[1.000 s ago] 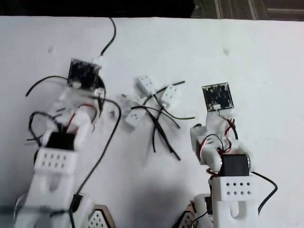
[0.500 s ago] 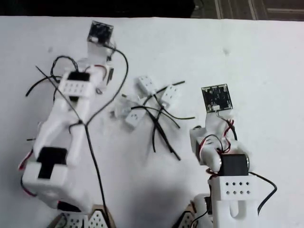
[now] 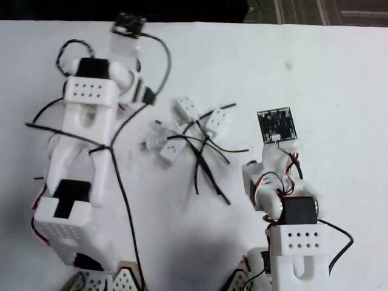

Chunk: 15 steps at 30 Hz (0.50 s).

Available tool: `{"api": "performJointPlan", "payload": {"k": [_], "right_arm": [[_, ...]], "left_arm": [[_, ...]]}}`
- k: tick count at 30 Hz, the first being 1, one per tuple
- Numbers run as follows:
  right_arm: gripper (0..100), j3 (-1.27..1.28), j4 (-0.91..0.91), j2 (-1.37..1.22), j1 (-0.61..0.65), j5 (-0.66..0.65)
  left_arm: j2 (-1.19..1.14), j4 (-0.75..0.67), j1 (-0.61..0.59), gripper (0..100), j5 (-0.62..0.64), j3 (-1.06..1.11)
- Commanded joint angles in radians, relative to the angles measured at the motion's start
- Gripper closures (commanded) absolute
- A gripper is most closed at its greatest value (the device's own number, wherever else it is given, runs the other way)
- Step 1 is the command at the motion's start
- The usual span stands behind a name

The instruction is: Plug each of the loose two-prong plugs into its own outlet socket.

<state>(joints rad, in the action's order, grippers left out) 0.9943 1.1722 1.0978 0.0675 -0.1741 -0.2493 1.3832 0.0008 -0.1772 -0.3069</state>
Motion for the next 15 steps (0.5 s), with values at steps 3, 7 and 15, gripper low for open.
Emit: {"api": "performJointPlan", "payload": {"k": [3,7,15], "right_arm": [[75.2,-0.008,-0.016,-0.002,-0.039,-0.002],[75.2,-0.011,-0.016,-0.001,-0.076,-0.003],[75.2,-0.014,-0.068,0.007,-0.213,-0.003]], "left_arm": [[0.010,0.230,0.173,79,-0.011,-0.157],[-0.001,0.210,0.251,79,-0.002,-0.180],[-0.104,-0.018,0.312,72,0.000,-0.084]]}}
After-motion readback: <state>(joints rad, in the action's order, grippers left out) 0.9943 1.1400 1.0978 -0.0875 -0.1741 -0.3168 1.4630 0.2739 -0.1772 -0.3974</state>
